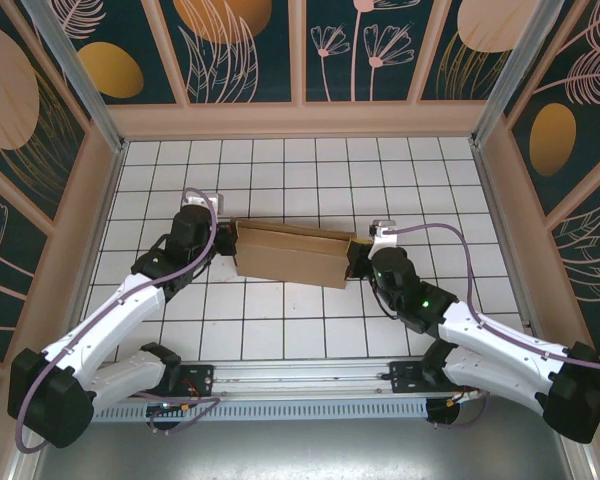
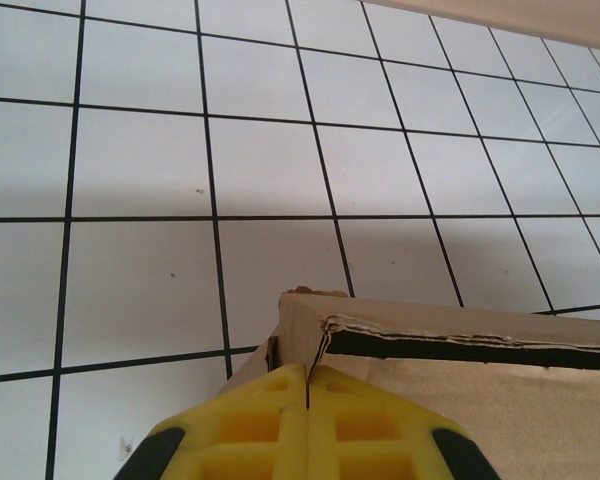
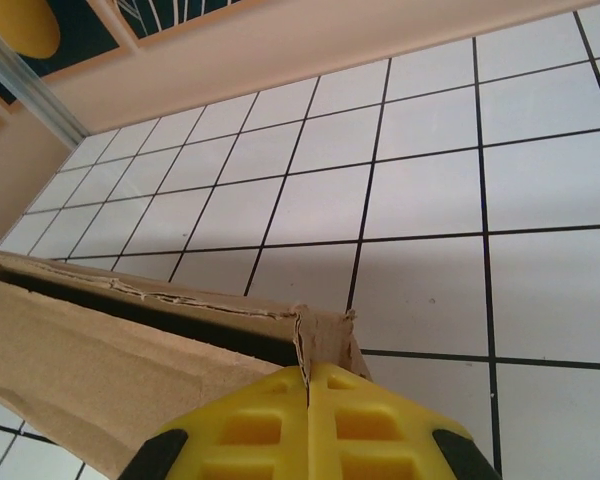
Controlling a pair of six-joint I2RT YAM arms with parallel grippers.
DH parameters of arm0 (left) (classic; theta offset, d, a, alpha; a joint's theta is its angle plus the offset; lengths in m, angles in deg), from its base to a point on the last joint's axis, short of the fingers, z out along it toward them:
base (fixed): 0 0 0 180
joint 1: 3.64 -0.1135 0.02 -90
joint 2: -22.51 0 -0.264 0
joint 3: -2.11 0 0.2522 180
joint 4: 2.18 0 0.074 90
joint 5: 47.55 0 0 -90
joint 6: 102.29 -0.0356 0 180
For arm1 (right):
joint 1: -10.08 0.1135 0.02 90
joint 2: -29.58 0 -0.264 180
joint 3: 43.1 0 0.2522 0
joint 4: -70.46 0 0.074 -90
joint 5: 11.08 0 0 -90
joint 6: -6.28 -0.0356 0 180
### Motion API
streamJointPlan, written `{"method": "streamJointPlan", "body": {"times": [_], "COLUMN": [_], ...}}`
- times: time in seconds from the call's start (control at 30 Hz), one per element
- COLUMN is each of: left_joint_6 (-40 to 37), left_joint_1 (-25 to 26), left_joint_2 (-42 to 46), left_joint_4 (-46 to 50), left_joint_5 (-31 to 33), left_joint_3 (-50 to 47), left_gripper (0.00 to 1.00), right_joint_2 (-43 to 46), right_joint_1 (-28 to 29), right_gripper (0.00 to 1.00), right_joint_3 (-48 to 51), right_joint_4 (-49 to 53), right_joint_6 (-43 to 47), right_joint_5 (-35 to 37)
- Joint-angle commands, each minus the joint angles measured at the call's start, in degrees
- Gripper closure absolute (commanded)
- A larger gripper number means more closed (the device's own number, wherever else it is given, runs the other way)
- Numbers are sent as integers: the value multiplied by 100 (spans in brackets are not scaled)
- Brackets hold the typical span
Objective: Fold the paper box
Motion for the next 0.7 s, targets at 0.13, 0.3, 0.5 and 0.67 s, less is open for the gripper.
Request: {"method": "streamJointPlan", "body": {"times": [0.13, 0.3, 0.5, 0.67], "left_joint_6": [94, 9, -105, -206], "left_joint_1": [36, 33, 36, 36], "left_joint_2": [81, 173, 218, 227], "left_joint_4": [65, 21, 56, 73], "left_joint_5": [-96, -30, 17, 53], "left_joint_3": [-97, -211, -268, -268], "left_gripper": [100, 100, 100, 100], "right_joint_2": [-151, -29, 361, 701], "right_joint_1": [182, 236, 224, 122], "right_gripper": [86, 73, 46, 35], "right_joint_3": [-307, -323, -475, -692], "right_joint_4": [339, 384, 740, 935], "right_joint_6": [-505, -326, 330, 844], "right_joint_5": [-100, -217, -249, -805]}}
